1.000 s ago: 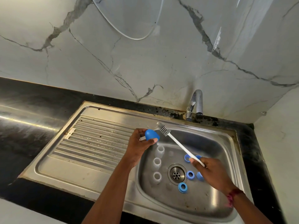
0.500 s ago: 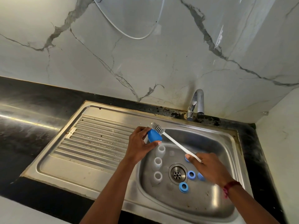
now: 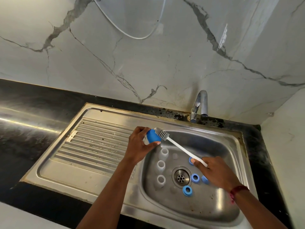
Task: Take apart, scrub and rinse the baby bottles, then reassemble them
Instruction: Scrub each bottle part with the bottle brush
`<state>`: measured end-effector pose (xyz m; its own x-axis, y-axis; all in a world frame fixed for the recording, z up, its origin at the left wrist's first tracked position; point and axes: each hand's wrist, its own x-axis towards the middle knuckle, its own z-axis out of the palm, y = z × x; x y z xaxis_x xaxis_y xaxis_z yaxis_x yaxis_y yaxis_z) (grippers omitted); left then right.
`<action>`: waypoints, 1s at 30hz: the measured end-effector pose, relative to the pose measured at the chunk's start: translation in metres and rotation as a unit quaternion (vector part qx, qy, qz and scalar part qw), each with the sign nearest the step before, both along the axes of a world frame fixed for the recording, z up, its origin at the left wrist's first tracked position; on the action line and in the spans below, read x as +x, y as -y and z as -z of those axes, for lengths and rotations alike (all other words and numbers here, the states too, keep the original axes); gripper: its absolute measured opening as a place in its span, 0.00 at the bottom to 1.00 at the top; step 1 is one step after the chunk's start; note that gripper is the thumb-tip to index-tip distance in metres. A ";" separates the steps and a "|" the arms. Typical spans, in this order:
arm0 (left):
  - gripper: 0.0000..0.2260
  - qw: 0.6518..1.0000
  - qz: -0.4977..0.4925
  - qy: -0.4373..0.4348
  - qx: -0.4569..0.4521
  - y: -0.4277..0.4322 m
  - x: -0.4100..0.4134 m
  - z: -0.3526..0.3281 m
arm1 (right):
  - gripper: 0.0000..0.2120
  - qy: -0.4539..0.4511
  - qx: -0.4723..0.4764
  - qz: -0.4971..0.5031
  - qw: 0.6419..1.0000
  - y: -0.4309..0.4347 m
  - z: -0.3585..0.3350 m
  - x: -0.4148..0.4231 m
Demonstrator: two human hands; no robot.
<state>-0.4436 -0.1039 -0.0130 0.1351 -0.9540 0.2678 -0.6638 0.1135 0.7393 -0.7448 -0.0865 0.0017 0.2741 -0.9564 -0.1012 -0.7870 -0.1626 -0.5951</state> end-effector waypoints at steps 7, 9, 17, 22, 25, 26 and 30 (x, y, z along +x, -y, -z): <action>0.31 0.999 0.032 -0.002 0.003 -0.003 -0.010 -0.001 | 0.25 0.004 -0.010 0.001 1.000 0.004 -0.001 0.006; 0.34 0.999 0.004 -0.046 0.008 -0.005 -0.008 -0.002 | 0.24 0.014 -0.002 0.009 1.000 0.001 0.003 0.004; 0.20 0.983 -0.052 -0.175 0.034 -0.005 -0.010 -0.003 | 0.26 0.050 0.048 0.015 0.998 -0.006 0.010 -0.001; 0.15 0.976 -0.016 -0.215 0.030 -0.007 -0.022 -0.014 | 0.31 0.046 0.005 0.010 0.999 0.003 0.000 0.011; 0.14 0.972 -0.009 -0.234 0.016 -0.006 -0.020 -0.020 | 0.35 0.067 0.002 0.018 0.998 0.007 0.003 0.016; 0.14 0.972 -0.011 -0.234 0.009 -0.006 -0.019 -0.020 | 0.35 0.073 0.003 0.020 0.997 0.006 0.005 0.016; 0.22 0.966 -0.050 -0.252 -0.005 -0.001 -0.011 -0.017 | 0.29 0.106 0.017 0.031 0.994 -0.004 0.010 0.016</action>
